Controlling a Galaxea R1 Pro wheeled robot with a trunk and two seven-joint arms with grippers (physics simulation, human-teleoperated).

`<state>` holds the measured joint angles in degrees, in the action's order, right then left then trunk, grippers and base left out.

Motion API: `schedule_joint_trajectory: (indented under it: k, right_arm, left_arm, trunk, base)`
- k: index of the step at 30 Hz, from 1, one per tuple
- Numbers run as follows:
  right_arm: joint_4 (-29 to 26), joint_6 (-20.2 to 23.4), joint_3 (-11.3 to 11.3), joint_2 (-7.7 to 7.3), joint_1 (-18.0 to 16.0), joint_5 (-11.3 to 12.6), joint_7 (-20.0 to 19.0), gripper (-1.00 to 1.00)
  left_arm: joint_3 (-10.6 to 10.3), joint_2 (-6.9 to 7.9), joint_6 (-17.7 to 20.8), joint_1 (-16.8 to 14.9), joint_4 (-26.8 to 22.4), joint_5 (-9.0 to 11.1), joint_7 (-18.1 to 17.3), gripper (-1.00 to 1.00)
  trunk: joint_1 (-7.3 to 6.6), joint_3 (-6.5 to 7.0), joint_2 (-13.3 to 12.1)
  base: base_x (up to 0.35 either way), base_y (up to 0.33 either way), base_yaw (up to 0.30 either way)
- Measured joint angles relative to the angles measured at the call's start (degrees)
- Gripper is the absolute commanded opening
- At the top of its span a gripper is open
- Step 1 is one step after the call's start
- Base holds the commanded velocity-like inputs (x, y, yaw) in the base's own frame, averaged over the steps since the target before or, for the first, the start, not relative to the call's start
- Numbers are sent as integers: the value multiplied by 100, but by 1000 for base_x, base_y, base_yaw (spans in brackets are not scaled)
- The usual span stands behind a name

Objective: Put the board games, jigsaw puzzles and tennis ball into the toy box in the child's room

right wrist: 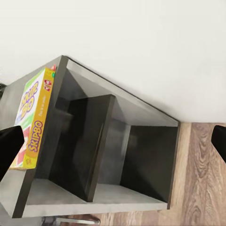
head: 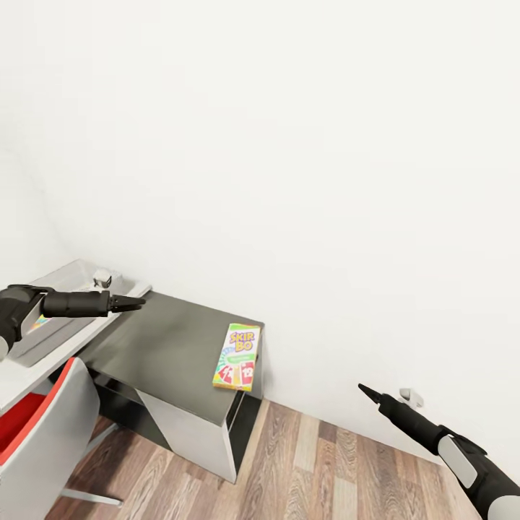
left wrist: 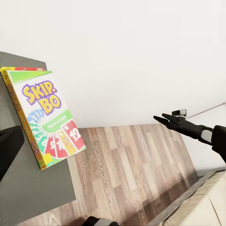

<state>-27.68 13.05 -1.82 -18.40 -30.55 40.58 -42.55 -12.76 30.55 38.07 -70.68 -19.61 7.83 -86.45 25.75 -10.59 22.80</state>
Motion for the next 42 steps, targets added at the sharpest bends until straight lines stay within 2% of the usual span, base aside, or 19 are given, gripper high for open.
schedule_joint_trajectory:
  k: [16,42]
  right_arm:
    - [0,9,-7,1,0,-1,0,100]
    - [0,9,9,2,1,1,0,100]
  left_arm:
    - [-12,-4,-204,1,0,5,-9,100]
    - [-10,5,-211,0,1,-3,-18,100]
  trunk:
    - [0,143,0]
    - [0,218,-1]
  base:
    - [0,-105,79]
    - [0,-4,10]
